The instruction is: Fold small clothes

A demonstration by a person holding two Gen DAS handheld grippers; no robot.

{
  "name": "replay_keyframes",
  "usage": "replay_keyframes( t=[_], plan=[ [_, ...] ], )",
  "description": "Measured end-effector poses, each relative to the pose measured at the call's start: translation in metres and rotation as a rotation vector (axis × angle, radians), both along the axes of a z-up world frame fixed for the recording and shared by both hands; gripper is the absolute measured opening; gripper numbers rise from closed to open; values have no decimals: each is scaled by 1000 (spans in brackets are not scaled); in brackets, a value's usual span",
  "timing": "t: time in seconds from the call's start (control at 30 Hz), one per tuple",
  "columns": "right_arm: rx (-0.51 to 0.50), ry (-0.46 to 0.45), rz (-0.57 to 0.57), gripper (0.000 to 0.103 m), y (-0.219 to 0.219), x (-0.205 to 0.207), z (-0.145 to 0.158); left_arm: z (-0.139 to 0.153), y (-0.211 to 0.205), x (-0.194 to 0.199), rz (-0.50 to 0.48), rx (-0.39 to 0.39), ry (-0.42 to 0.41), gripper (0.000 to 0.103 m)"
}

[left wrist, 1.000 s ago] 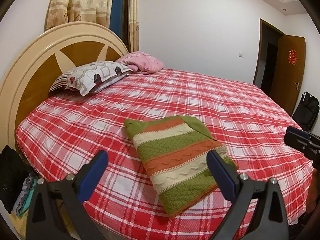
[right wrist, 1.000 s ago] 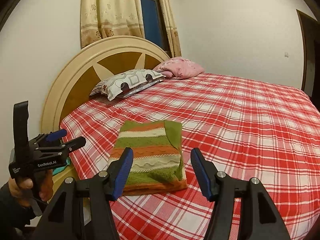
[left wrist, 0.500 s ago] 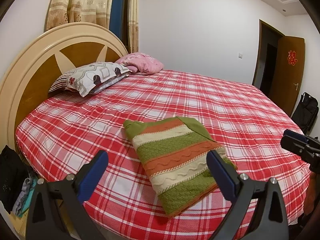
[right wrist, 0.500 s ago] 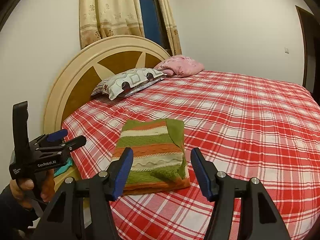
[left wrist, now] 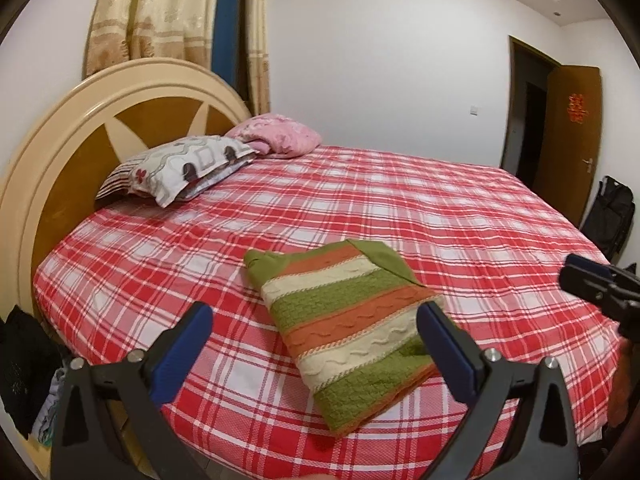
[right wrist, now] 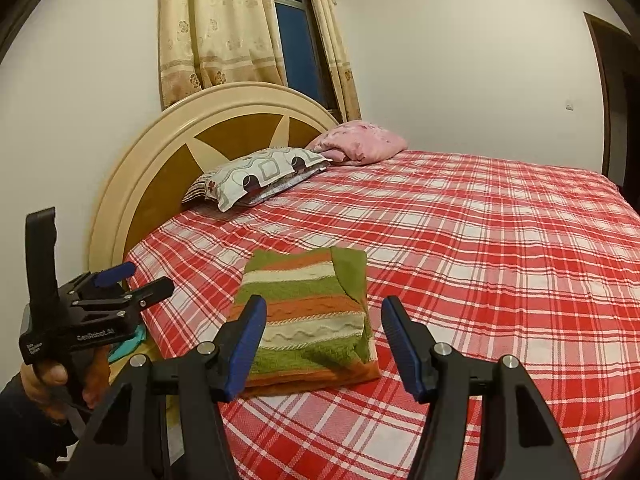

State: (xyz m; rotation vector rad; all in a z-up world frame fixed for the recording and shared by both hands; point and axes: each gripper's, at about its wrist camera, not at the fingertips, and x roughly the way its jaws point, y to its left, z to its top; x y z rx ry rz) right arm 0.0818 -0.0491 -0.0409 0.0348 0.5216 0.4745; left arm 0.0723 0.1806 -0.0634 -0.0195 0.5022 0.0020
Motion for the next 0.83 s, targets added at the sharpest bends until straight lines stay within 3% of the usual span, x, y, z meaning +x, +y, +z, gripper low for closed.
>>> replay_keyframes(
  t=[0.83],
  plan=[
    [6,12,4,61,-2,-4,-10,3,-5,-3,11,29,-42,103]
  ],
)
